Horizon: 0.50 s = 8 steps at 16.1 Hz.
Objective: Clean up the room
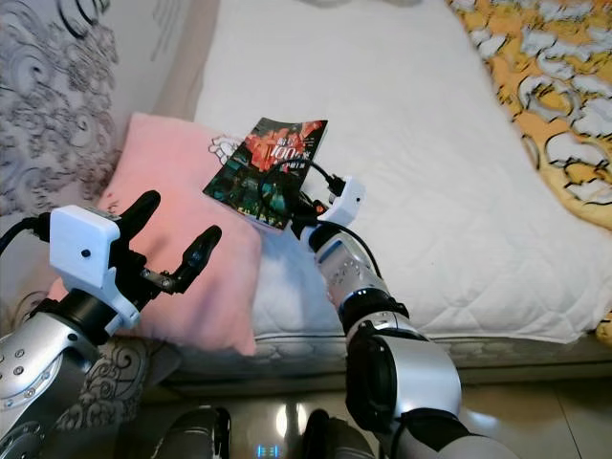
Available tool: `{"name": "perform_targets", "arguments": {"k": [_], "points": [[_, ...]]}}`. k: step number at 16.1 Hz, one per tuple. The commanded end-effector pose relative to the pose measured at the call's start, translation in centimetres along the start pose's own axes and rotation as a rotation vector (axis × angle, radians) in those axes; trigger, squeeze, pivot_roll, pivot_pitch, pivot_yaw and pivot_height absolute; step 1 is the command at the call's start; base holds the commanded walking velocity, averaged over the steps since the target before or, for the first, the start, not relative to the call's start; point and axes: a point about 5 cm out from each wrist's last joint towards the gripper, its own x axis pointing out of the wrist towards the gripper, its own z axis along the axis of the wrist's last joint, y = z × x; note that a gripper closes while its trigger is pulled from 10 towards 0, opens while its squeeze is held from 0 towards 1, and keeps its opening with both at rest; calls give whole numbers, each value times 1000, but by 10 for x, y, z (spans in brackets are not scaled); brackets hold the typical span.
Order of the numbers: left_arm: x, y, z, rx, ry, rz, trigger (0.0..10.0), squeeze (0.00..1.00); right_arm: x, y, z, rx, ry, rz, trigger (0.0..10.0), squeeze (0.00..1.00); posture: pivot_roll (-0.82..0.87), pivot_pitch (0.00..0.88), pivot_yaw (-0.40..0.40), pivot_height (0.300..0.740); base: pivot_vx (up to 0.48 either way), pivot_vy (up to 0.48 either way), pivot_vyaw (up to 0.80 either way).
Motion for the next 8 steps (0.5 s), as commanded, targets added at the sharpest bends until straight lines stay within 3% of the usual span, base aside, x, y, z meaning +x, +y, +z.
{"name": "perform_targets", "arguments": {"k": [1,4,7,8], "points": [[0,-2,2,-2,0,-4,10000,0,-3,-3,-5,-34,35,11,0,0,399,209,-56,740,0,0,0],[3,-6,3,-17,-2,-27,10000,0,-11,-15,-5,-73,63,-4,0,0,385,204,-49,740,0,0,0],[5,-8,1,-28,4,-52,10000,0,-29,-42,-3,-224,125,-69,0,0,367,190,-53,740,0,0,0],[6,-8,1,-29,3,-51,10000,0,-30,-45,-1,-236,127,-73,0,0,365,188,-53,740,0,0,0]]}}
